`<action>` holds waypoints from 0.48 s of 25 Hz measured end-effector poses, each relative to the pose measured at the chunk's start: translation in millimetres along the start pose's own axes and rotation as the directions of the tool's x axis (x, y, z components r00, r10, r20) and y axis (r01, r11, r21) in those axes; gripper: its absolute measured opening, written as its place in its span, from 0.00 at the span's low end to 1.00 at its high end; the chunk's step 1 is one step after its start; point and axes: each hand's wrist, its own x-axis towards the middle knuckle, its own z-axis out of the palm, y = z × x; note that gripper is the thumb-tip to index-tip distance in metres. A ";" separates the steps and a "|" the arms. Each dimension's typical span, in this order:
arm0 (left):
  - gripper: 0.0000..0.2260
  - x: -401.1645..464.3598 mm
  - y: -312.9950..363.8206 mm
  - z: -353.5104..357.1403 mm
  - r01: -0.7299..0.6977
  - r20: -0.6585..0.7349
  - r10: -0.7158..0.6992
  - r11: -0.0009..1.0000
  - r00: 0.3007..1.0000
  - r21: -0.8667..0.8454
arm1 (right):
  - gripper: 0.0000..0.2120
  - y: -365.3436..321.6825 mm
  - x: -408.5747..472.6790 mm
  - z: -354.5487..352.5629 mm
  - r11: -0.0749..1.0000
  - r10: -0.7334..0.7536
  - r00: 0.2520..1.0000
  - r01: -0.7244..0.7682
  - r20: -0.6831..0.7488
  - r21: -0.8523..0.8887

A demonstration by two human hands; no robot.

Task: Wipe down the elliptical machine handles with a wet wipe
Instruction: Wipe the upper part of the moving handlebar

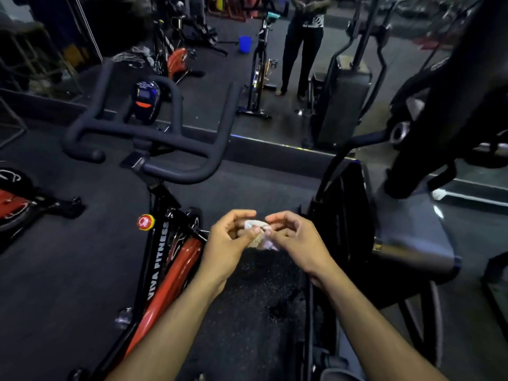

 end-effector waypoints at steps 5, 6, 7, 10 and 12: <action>0.17 36.5 -18.9 -27.6 0.083 0.088 -0.083 0.997 0.993 0.002 | 0.09 17.3 38.1 26.0 0.995 -0.013 0.998 0.006 -0.069 -0.098; 0.15 44.5 -22.0 -26.7 0.096 0.099 -0.096 0.995 0.990 0.004 | 0.08 20.0 44.2 26.6 0.998 0.000 0.992 -0.009 -0.127 -0.070; 0.13 53.4 -24.4 -24.5 0.111 0.107 -0.110 0.994 0.988 0.002 | 0.07 22.5 49.7 25.9 0.999 0.030 0.983 -0.035 -0.184 -0.026; 0.07 95.7 -33.1 -13.1 0.138 0.159 -0.141 0.990 0.977 0.024 | 0.06 33.6 76.0 12.0 0.969 0.180 0.965 -0.140 -0.191 0.206; 0.07 127.0 -38.3 -1.2 0.180 0.203 -0.180 0.984 0.963 0.017 | 0.12 44.4 100.1 -5.4 0.969 0.175 0.980 -0.155 -0.095 0.193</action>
